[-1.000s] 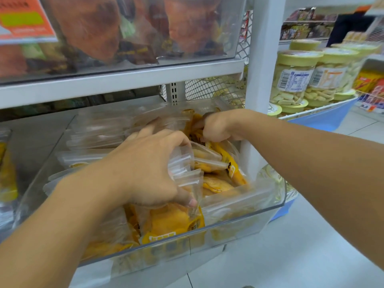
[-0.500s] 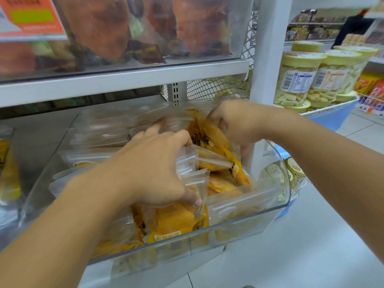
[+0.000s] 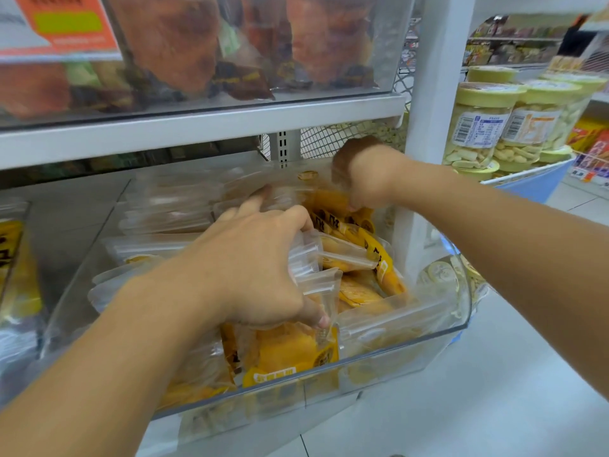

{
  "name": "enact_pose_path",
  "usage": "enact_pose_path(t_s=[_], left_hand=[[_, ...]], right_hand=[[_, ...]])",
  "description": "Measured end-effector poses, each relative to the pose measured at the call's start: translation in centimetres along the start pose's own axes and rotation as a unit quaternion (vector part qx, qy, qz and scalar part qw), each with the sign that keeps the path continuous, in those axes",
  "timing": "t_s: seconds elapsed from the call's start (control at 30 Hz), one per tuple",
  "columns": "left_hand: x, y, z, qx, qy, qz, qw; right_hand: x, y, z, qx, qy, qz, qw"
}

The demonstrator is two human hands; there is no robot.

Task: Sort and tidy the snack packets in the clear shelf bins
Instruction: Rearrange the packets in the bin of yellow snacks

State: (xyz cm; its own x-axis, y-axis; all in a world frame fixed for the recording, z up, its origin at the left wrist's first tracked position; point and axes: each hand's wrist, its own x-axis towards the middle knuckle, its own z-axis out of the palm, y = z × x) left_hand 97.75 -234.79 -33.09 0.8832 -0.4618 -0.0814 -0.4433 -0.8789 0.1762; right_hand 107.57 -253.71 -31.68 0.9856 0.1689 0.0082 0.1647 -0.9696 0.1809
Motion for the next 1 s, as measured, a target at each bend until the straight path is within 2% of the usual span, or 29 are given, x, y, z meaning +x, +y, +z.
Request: enact_pose_path(t_s=[0.17,0.3,0.43,0.53,0.87,1.0], left_hand=[[0.0,0.2,-0.1,0.010,0.002,0.003,1.000],[-0.1,0.5,-0.1,0.006,0.012,0.008,1.000],[0.0,0.4,0.0,0.003,0.016,0.010,1.000],[0.1,0.3,0.0,0.006,0.014,0.006,1.000],[0.1,0.2,0.0,0.018,0.020,0.014,1.000],[0.2,0.0,0.1,0.013,0.017,0.013,1.000]], right_hand=[[0.2,-1.5,0.0,-0.044,0.077,-0.021,0.996],[1.5,-2.0,0.9,-0.015,0.050,-0.047,0.997],[1.2,-1.5,0.9,0.006,0.082,-0.024,0.996],[-0.8,-0.9,1.0,-0.058,0.144,0.029,0.987],[-4.3,-2.2,2.0,-0.124,0.122,0.078,0.982],[-4.5,-2.3,1.0,-0.048,0.156,0.072,0.984]])
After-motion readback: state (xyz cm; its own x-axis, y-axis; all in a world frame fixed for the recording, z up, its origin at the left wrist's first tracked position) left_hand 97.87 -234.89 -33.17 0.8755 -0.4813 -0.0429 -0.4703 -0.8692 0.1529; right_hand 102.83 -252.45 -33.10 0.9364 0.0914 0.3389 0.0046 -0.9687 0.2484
